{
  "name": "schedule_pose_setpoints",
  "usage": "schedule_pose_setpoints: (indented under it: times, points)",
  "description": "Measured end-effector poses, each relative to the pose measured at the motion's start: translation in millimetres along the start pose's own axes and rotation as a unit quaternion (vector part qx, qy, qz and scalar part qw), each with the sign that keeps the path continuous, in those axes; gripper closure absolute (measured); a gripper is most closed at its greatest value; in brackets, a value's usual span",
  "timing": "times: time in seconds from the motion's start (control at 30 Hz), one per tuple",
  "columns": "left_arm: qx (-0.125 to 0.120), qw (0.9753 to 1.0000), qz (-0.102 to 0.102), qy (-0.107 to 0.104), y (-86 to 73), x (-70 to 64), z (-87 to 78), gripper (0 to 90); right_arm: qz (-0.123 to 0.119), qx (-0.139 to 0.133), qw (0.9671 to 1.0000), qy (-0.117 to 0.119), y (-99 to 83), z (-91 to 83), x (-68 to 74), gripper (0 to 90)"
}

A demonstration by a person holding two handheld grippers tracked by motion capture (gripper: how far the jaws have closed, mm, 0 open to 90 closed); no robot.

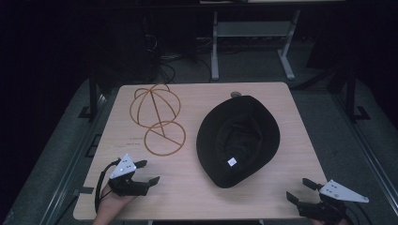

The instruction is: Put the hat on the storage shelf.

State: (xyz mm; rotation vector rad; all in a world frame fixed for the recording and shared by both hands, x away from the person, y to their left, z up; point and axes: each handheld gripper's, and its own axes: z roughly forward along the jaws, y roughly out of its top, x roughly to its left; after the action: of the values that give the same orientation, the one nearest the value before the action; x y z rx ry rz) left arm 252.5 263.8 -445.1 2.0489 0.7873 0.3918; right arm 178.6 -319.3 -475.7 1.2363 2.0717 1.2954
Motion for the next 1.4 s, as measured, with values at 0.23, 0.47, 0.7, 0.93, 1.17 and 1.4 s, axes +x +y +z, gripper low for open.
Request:
schedule_pose_setpoints:
  times: [0.23,0.47,0.7,0.93,1.17,1.4]
  points:
    - [0.001,1.0,0.004,-0.005,1.6,-4.0,2.1,20.3,-0.004,-0.002,1.0,0.002,0.6,-1.1,0.8,16.0]
    - [0.002,0.9998,0.016,-0.014,5.3,-9.5,3.1,20.3,-0.007,-0.002,1.0,0.004,3.0,-1.0,3.1,15.9]
    - [-0.003,0.9993,0.023,-0.029,11.6,-16.6,3.9,20.3,-0.006,-0.005,1.0,0.004,2.8,-1.9,2.6,15.6]
    - [-0.005,0.9984,0.03,-0.047,21.5,-25.1,8.7,20.1,-0.006,-0.004,1.0,0.005,2.5,-1.9,1.7,15.3]
    - [-0.003,0.9965,0.048,-0.068,36.3,-38.3,16.1,19.5,-0.009,-0.003,0.9999,0.006,3.5,-0.6,2.8,15.3]
    - [-0.006,0.9939,0.062,-0.092,51.9,-52.8,27.3,19.5,-0.009,-0.004,0.9999,0.008,4.3,-0.3,3.0,15.2]
